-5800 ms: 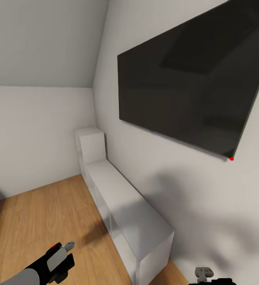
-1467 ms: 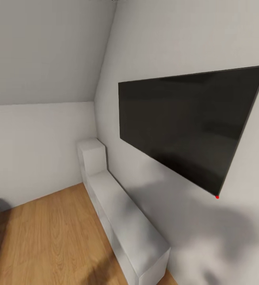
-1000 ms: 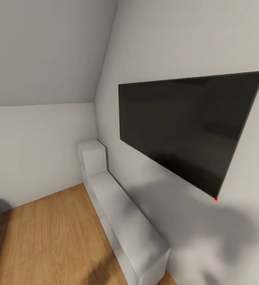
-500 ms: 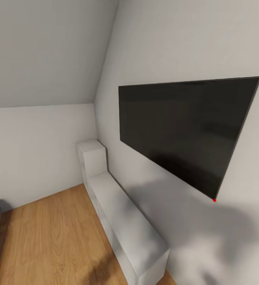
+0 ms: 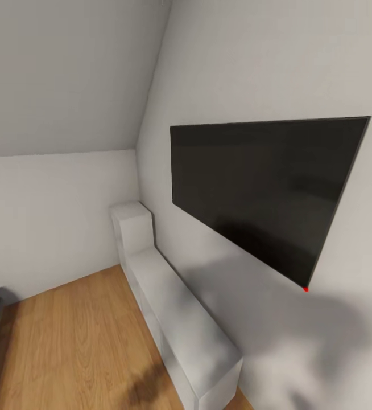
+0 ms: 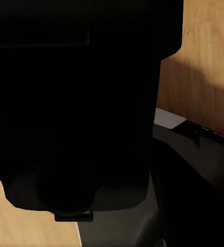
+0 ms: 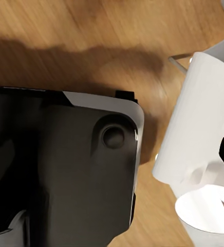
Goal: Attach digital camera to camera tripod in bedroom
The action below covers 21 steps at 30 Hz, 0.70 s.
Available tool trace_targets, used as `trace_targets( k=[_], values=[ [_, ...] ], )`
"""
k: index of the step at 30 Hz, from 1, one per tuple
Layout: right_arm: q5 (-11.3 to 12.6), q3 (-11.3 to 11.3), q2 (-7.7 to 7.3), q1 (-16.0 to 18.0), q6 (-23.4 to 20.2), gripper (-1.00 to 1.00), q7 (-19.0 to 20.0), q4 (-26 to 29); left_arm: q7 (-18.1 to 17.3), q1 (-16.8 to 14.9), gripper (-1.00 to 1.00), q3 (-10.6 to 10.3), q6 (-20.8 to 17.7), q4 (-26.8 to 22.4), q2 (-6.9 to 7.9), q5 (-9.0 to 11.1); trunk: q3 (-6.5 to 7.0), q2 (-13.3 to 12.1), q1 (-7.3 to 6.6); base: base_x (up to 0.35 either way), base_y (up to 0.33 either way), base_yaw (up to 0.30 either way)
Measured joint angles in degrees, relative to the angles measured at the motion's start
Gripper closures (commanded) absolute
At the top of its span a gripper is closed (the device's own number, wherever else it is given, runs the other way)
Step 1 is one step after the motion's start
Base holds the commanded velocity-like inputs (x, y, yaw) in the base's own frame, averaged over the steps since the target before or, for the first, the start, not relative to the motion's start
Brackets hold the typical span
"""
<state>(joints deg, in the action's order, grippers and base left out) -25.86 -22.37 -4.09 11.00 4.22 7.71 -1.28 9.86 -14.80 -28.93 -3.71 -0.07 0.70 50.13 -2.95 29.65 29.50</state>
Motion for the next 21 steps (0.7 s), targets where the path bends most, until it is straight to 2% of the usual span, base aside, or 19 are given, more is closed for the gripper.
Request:
trace_targets(
  k=[17,21],
  values=[
    [-0.1,0.0,0.00,0.0,0.0,-1.00,0.0,0.0,0.0,0.0,1.00,0.0,0.1,0.0,0.00,0.0,2.96,-6.8,-3.73,0.000,0.000,0.000],
    [-0.1,0.0,0.00,0.0,0.0,-1.00,0.0,0.0,0.0,0.0,1.00,0.0,0.1,0.0,0.00,0.0,2.97,-6.8,-3.73,0.000,0.000,0.000]
  ],
)
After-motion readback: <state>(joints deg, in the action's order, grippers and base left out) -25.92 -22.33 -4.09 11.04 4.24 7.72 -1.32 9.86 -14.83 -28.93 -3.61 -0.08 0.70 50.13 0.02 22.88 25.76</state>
